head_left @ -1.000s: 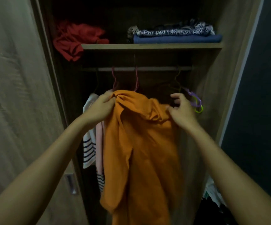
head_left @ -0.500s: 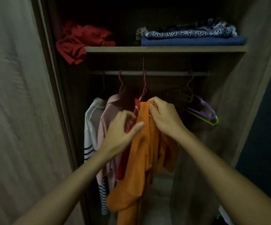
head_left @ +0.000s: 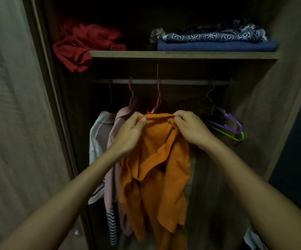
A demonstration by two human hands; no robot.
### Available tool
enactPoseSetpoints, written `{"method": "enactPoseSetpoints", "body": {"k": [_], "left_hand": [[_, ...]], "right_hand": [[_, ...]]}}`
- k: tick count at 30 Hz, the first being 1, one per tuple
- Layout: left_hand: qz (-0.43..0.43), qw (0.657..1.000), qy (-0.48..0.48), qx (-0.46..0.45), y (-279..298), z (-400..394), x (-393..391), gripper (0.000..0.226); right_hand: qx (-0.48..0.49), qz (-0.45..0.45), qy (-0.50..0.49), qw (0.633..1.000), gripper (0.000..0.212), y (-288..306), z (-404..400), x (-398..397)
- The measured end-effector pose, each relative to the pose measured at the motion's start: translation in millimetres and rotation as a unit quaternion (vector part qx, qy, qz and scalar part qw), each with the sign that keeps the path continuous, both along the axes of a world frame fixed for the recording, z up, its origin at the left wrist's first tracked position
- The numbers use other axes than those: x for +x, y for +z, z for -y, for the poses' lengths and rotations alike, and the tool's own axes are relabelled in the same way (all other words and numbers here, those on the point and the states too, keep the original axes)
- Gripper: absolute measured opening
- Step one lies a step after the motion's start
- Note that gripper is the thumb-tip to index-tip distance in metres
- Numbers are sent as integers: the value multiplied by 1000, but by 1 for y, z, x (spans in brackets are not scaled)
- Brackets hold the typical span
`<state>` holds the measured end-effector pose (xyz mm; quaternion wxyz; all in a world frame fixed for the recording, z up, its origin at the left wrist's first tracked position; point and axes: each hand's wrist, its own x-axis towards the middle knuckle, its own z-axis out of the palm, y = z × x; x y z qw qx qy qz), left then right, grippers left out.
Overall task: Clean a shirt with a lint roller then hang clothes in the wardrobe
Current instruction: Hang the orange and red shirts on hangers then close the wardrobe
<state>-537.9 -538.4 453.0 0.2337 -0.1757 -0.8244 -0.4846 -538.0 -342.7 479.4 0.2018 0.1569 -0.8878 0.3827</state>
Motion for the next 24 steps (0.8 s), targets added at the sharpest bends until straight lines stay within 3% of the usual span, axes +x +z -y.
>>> {"method": "enactPoseSetpoints", "body": {"k": [4, 7, 9, 13, 15, 17, 21, 22, 24], "left_hand": [[-125, 980, 9, -152, 19, 8, -6, 16], [-199, 947, 15, -250, 21, 29, -17, 15], [-171, 937, 27, -303, 11, 48, -25, 22], [-8, 929, 87, -359, -3, 66, -28, 20], [17, 939, 95, -330, 0, 61, -25, 10], [54, 957, 104, -266, 7, 54, -26, 2], [204, 979, 23, 16, 25, 36, -25, 15], [192, 979, 13, 61, 28, 30, -22, 19], [101, 992, 31, 67, 33, 24, -17, 24]], "right_hand": [[-117, 25, 11, 993, 29, 12, -4, 4], [-35, 34, 44, 998, 28, 27, -23, 11], [18, 15, 41, 999, 24, 34, -41, 12], [85, 22, 17, 996, 11, 33, -64, 7], [163, 14, -13, 986, 7, 26, -64, 4], [206, 21, -48, 977, 18, 22, -65, -3], [203, -5, -142, 969, 34, 27, -74, -9], [185, -49, -165, 968, 33, 29, -76, -6], [121, -132, -183, 967, 32, 30, -77, 0]]}}
